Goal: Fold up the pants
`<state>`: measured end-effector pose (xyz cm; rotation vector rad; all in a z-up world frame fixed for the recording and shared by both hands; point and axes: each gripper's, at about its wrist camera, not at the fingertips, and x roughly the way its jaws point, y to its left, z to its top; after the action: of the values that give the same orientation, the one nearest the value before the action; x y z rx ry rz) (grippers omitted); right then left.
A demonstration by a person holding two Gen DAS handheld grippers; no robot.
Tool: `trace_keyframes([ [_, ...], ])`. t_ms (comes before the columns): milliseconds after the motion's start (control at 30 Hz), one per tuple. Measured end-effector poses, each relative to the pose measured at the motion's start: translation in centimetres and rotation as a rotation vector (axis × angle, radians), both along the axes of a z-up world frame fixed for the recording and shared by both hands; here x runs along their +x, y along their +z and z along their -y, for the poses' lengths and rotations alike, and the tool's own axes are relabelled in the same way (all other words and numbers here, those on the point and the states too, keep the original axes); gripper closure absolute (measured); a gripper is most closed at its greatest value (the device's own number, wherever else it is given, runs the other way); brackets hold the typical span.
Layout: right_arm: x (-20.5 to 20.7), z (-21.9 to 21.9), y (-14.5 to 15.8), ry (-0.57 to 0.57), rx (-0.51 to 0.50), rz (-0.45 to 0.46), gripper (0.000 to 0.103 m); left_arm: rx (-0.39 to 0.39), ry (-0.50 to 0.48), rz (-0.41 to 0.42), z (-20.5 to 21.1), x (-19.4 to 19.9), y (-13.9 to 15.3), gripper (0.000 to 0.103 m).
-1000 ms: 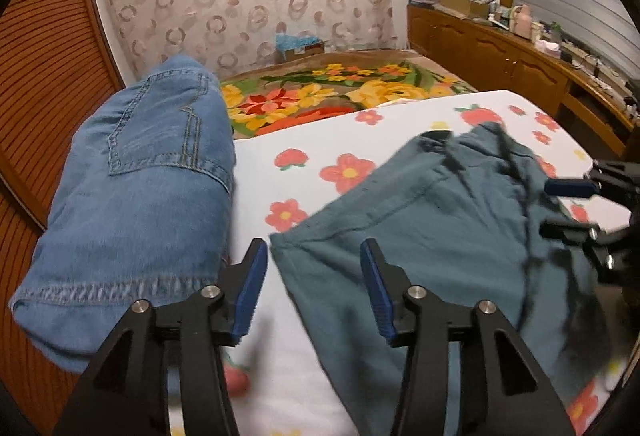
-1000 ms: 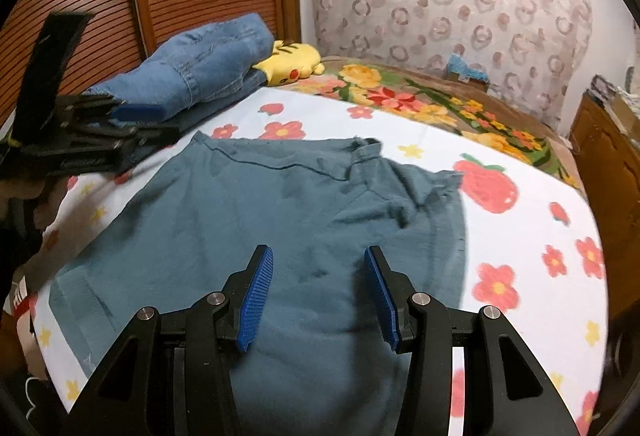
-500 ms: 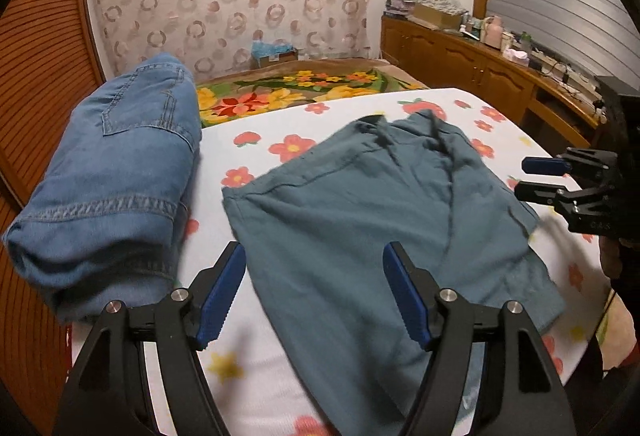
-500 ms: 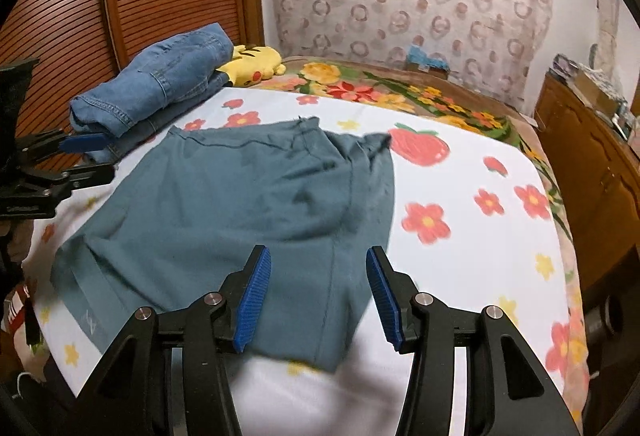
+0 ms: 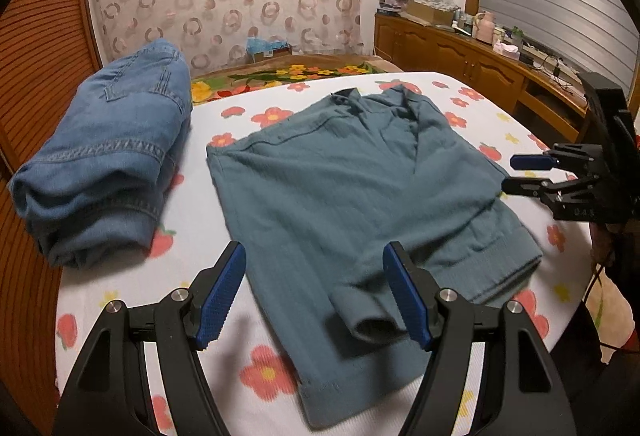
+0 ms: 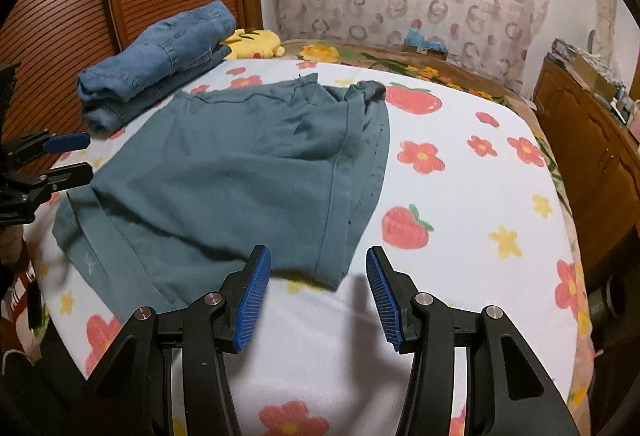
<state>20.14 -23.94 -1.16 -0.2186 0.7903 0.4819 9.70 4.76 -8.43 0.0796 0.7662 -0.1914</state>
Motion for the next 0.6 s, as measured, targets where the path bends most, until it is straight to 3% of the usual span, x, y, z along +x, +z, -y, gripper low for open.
trace_keyframes([
  [267,-0.1,0.5,-0.2,0.023,0.018,-0.015,0.055,-0.023,0.005,-0.021,-0.3,-1.1,-0.9,0.035],
  [500,0.2,-0.1,-1.0,0.043,-0.007,-0.032,0.067,-0.060,-0.035,-0.034,-0.1,-1.2,-1.1,0.061],
  [600,0.5,-0.3,-1.0,0.050,-0.021,-0.025,0.077,-0.073,-0.052,-0.039,0.3,-1.3,-1.2,0.071],
])
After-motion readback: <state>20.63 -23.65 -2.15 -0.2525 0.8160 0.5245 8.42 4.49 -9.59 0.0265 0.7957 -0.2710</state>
